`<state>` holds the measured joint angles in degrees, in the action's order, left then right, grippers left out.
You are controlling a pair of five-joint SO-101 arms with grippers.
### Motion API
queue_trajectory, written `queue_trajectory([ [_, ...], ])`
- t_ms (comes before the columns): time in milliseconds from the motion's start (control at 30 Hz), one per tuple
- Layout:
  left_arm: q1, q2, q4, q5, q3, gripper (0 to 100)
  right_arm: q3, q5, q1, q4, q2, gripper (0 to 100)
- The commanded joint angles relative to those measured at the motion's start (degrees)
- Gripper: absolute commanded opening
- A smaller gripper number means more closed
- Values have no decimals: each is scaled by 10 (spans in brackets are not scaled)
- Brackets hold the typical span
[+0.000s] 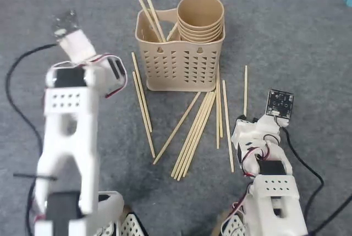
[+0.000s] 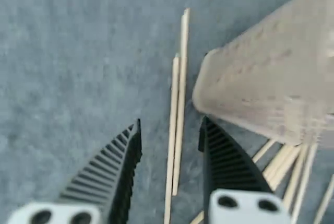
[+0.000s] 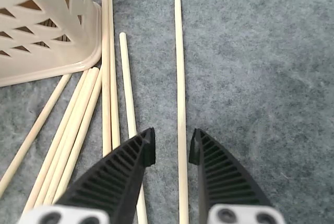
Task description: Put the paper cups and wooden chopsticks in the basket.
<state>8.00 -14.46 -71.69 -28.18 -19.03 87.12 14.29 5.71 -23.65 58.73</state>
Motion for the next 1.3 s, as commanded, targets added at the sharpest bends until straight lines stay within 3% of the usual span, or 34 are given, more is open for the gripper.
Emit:
queue_trajectory([
  [0, 0, 60, 5, -30, 4, 177, -2, -8, -7, 15, 14, 117],
  [433, -56, 206, 108, -49, 2, 177, -2, -8, -7, 15, 14, 117],
  [533, -61, 234, 122, -83, 2, 177, -2, -8, -7, 15, 14, 117],
  [1267, -58, 287, 127, -100, -7, 176, -2, -8, -7, 17, 14, 117],
])
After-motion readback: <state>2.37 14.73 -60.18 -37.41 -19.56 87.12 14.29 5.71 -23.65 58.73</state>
